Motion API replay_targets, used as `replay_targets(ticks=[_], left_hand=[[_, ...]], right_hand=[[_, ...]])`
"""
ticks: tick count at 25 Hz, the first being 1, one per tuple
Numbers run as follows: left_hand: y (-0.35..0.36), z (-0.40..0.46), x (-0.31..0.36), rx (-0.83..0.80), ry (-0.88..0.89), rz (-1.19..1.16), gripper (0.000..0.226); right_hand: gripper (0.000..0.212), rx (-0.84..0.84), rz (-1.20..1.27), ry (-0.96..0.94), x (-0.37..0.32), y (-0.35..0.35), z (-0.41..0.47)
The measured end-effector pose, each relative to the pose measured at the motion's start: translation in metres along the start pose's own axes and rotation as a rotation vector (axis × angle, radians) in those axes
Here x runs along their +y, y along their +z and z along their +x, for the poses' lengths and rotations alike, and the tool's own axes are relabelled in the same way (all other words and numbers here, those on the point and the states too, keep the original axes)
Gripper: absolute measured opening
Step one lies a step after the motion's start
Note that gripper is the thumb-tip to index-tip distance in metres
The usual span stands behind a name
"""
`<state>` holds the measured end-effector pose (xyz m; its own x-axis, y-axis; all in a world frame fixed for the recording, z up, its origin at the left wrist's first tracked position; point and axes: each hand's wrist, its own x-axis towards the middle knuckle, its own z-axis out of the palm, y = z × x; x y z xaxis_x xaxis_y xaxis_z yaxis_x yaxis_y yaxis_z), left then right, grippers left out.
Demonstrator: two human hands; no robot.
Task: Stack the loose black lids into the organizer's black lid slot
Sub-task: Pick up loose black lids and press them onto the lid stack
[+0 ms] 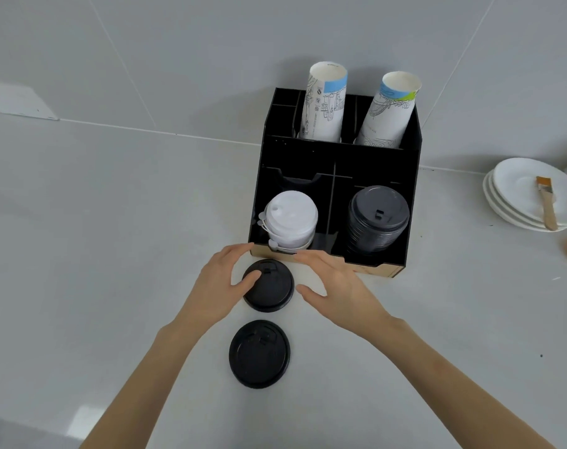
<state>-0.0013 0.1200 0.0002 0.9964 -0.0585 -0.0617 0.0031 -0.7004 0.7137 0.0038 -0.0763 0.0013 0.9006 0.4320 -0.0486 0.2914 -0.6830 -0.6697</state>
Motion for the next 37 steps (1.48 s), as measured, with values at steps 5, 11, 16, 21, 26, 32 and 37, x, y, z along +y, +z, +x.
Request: replay_targets(ticks=[5,11,16,21,26,32,37], left_hand=[[0.006,-0.007,-0.021,-0.053,-0.069,0.015,0.048],[0.021,-0.010,-0.037,-0.092,-0.118,0.013,0.054],[0.028,-0.012,-0.042,-0.111,-0.138,0.019,0.057],[0.029,-0.013,-0.040,-0.094,-0.128,0.008,0.057],[0.027,-0.015,-0.034,-0.116,-0.108,-0.022,0.068],[0.023,-0.021,-0.022,-0.094,-0.047,0.007,0.074],[0.020,-0.025,-0.012,-0.027,-0.011,-0.006,0.073]], right_hand=[[0.046,-0.110,-0.036,0.061,0.005,0.023,0.005],[0.051,-0.160,-0.050,0.115,0.011,0.037,0.014],[0.054,-0.174,-0.032,0.120,0.014,0.046,0.020],[0.053,-0.149,-0.016,0.120,0.013,0.047,0.022],[0.053,-0.112,-0.016,0.101,0.011,0.043,0.017],[0.053,-0.022,0.023,0.070,0.002,0.037,0.008],[0.053,0.032,0.042,0.048,-0.006,0.031,0.002]])
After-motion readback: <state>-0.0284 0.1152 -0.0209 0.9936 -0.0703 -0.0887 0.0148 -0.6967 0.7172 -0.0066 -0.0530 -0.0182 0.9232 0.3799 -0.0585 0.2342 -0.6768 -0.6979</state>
